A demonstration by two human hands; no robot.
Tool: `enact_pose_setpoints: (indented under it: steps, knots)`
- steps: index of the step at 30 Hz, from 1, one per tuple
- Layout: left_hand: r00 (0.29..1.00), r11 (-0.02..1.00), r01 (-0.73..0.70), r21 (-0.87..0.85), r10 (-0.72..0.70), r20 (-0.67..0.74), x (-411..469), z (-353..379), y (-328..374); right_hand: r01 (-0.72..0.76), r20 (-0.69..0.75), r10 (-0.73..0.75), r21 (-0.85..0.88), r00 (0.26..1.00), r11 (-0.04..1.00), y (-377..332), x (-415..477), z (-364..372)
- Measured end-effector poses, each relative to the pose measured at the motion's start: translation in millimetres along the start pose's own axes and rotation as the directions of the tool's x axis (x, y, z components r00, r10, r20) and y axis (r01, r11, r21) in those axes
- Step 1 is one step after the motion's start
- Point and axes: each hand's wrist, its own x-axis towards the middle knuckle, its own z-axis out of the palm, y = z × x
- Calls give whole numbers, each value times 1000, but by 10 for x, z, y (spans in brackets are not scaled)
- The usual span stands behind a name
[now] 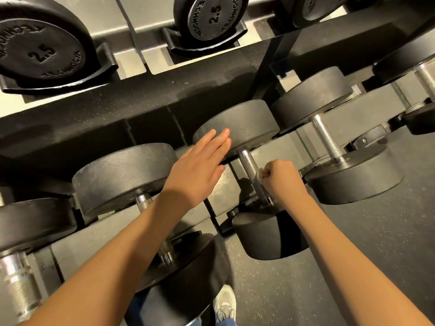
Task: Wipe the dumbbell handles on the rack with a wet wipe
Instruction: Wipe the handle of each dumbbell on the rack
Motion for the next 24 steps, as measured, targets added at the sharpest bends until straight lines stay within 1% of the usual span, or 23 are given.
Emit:
enact_pose_setpoints:
  steps: [3,5,7,9,10,11,13,14,15,16,17,19,20,22,23,24]
  knots:
    - [1000,1000,2,0,-2,-8,-3,26,-3,5,130,2,-53,991,999,88,-152,-48]
    - [1000,1000,4,-2,-4,-10,-4,27,3,8,176,1,-51,984,999,91,-171,-59]
    - [1000,1000,6,-4,-6,-2,-3,18,10,-27,155,33,-37,987,999,27,-111,-58]
    - [1000,1000,10,-10,-10,4,0,16,16,-67,117,64,19,991,998,-44,-20,-60]
    - [1000,1000,12,-12,-12,5,2,19,18,-76,127,71,39,989,996,-69,20,-67]
    - [1000,1000,15,-13,-15,5,5,21,20,-89,169,83,32,982,995,-79,28,-85]
    - [1000,1000,19,-14,-18,4,7,33,18,-104,288,119,-67,950,992,-67,-39,-119]
    - [1000,1000,21,-14,-21,1,7,38,17,-91,315,130,-138,940,986,-45,-94,-117]
    - [1000,1000,21,-15,-21,-4,3,45,19,-65,299,122,-192,946,979,-24,-141,-109]
    - [1000,1000,22,-18,-23,-10,-2,51,21,-34,242,83,-198,967,980,-7,-163,-93]
    - [1000,999,24,-23,-24,-13,-4,55,24,-14,176,41,-150,984,989,-2,-158,-66]
    - [1000,999,26,-31,-27,-16,-6,61,26,13,44,-14,34,999,999,-47,-72,-5]
    - [999,999,27,-34,-28,-18,-7,64,27,28,-13,-27,98,1000,995,-99,-1,19]
    - [999,999,33,-36,-34,-23,-5,68,27,67,-117,-48,165,992,984,-199,97,52]
    - [999,999,35,-37,-36,-25,-2,70,27,72,-144,-45,188,989,980,-225,118,68]
    - [999,999,37,-39,-38,-24,0,70,29,60,-139,-34,192,990,979,-221,107,73]
